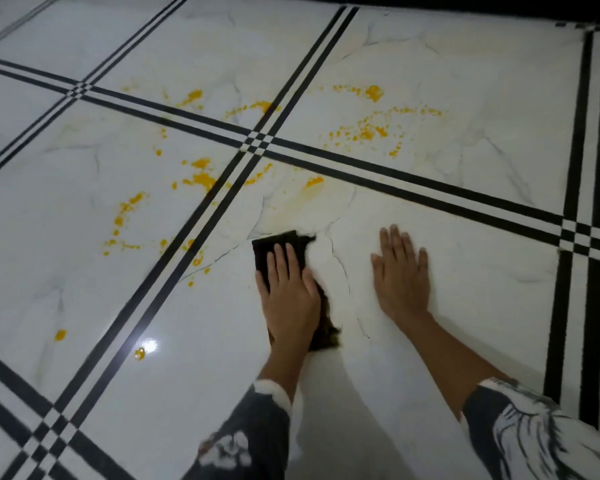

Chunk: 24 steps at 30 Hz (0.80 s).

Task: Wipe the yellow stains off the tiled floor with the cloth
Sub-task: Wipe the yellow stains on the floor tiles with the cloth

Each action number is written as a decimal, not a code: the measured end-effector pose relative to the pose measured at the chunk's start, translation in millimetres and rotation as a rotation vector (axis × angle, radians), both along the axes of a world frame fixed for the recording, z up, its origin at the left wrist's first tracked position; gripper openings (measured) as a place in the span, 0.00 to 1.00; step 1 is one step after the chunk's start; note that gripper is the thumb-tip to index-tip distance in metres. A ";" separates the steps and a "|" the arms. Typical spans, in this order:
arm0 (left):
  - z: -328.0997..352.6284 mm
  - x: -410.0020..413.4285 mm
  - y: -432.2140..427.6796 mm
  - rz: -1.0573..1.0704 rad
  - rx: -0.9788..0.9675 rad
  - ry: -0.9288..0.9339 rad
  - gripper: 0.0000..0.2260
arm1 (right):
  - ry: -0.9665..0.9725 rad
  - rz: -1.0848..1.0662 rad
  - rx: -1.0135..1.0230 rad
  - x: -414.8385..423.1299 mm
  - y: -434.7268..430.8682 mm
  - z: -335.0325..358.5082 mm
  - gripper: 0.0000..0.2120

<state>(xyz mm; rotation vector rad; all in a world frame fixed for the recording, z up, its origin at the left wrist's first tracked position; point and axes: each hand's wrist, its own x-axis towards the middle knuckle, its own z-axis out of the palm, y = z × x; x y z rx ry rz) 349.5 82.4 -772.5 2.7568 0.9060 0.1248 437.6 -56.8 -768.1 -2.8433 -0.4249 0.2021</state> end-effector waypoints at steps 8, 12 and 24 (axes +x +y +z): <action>-0.9 19.7 53.6 -0.186 -0.013 0.077 0.25 | -0.069 0.074 -0.005 2.9 23.1 -9.1 0.29; -3.2 -19.3 42.5 0.119 -0.014 0.036 0.28 | -0.060 0.050 0.017 1.4 26.3 -10.3 0.31; 12.4 38.0 -9.6 -0.220 -0.218 0.017 0.29 | 0.095 -0.079 0.314 14.8 23.5 18.3 0.25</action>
